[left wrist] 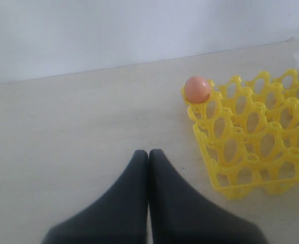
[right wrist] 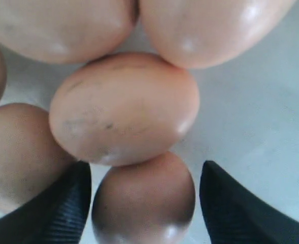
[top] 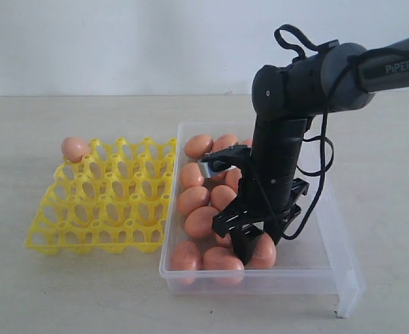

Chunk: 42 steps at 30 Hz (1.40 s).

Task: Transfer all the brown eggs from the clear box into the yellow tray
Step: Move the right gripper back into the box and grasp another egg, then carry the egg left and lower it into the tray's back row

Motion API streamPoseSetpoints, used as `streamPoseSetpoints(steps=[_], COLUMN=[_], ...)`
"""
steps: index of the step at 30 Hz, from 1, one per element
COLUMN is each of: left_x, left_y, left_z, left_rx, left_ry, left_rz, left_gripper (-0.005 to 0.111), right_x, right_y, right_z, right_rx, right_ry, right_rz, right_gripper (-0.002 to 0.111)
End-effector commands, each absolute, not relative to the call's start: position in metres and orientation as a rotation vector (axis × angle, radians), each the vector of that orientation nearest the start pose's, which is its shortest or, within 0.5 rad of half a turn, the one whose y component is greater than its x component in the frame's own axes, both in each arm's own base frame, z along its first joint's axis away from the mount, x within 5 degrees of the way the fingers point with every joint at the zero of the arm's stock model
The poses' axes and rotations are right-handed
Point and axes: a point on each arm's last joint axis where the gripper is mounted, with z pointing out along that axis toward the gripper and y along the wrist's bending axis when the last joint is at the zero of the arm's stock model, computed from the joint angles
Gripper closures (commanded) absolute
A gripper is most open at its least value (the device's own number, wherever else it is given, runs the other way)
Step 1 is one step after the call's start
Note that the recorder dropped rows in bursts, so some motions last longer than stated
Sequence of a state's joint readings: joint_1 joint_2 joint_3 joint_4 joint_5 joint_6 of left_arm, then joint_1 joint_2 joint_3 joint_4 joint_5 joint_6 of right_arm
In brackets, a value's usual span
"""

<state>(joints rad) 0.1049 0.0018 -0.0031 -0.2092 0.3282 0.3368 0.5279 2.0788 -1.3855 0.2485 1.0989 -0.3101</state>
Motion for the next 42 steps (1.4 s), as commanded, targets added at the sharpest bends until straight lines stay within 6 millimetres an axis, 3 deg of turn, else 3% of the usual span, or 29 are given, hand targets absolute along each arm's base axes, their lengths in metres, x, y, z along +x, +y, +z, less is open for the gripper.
streamPoseSetpoints(steps=[1,3,5,9,16,21,27,30,33,37,40,42], left_x=[0.054,0.054,0.054,0.054,0.054,0.054,0.054,0.054,0.054,0.054,0.054,0.054], left_y=[0.0,0.0,0.0,0.0,0.0,0.0,0.0,0.0,0.0,0.0,0.0,0.0], left_z=[0.185,0.185,0.185,0.185,0.185,0.185,0.185,0.185,0.185,0.185,0.185,0.185], left_rx=[0.061,0.061,0.061,0.061,0.061,0.061,0.061,0.061,0.061,0.061,0.061,0.061], left_ry=[1.791,1.791,1.791,1.791,1.791,1.791,1.791,1.791,1.791,1.791,1.791,1.791], left_rz=[0.107,0.107,0.107,0.107,0.107,0.107,0.107,0.107,0.107,0.107,0.107,0.107], left_gripper=[0.111,0.111,0.111,0.111,0.111,0.111,0.111,0.111,0.111,0.111,0.111,0.111], right_x=[0.317,0.318,0.318,0.319,0.32,0.325,0.315,0.318,0.319,0.311,0.306,0.311], right_y=[0.209,0.209,0.21,0.21,0.21,0.209,0.206,0.208,0.22,0.255,0.284,0.308], right_z=[0.133,0.132,0.132,0.132,0.139,0.18,0.223,0.245,0.272,0.294,0.295,0.285], right_rx=[-1.041,-1.022,-1.007,-0.991,-0.966,-0.853,-0.812,-0.726,-0.669,-0.676,-0.709,-0.684], right_ry=[3.127,3.132,3.13,3.124,3.097,2.938,2.851,2.711,2.491,2.205,2.024,1.863], right_rz=[0.324,0.324,0.323,0.323,0.321,0.316,0.366,0.388,0.434,0.513,0.547,0.566], right_gripper=[0.049,0.051,0.062,0.109,0.109,0.109,0.109,0.109,0.109,0.109,0.109,0.109])
